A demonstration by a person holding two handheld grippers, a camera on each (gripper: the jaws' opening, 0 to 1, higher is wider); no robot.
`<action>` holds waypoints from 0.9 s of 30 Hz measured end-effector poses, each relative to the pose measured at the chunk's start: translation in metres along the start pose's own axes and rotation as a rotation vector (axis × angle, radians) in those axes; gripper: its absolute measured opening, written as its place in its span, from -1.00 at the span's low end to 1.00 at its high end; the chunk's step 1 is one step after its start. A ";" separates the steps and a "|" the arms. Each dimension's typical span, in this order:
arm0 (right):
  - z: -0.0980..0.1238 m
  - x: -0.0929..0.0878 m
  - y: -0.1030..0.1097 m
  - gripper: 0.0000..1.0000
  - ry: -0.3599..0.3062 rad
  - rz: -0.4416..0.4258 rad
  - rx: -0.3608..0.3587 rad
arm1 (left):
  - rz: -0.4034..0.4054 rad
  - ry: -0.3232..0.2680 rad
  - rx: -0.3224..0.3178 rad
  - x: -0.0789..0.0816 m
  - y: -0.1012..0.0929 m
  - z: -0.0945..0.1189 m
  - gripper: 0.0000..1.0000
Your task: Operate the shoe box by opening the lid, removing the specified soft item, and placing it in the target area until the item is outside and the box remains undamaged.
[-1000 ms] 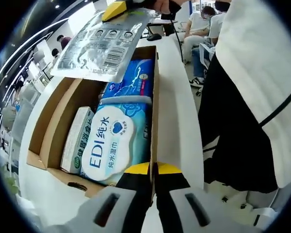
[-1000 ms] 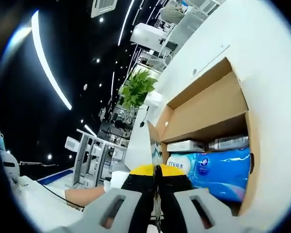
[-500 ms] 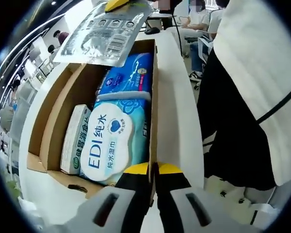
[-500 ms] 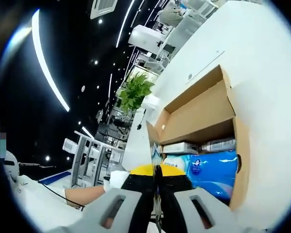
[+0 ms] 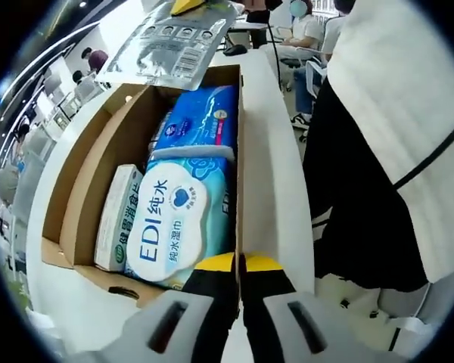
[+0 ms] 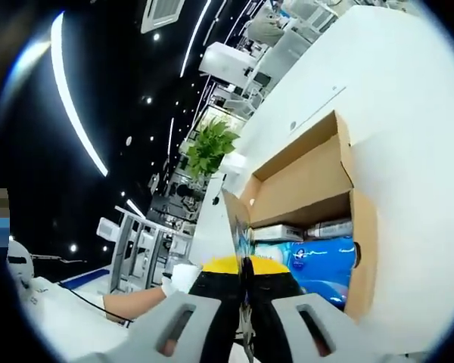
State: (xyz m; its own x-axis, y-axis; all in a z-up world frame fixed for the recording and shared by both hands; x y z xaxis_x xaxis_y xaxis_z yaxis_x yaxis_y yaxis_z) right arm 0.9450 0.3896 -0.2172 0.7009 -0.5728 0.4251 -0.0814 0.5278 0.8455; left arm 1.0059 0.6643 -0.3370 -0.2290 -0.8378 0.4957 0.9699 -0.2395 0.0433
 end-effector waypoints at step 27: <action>0.085 0.020 -0.025 -1.00 -0.064 -0.021 -0.065 | 0.032 0.062 0.062 0.003 0.000 0.002 -0.93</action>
State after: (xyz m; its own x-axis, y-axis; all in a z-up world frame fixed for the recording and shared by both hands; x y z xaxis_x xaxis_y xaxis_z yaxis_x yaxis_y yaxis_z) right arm 0.9009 0.3119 -0.2024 0.6548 -0.6220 0.4294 -0.0199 0.5537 0.8325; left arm 1.0056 0.6630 -0.3343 -0.2005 -0.8738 0.4431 0.9797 -0.1827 0.0832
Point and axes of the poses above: the point that each gripper's makers call its tool centre point, and the gripper's own axes: z roughly backward along the fingers, y roughly to its left, x roughly out of its top, the point moved 6 cm from there along z, roughly backward along the fingers, and after that the axes turned 4 degrees about z, right-handed, at the moved point
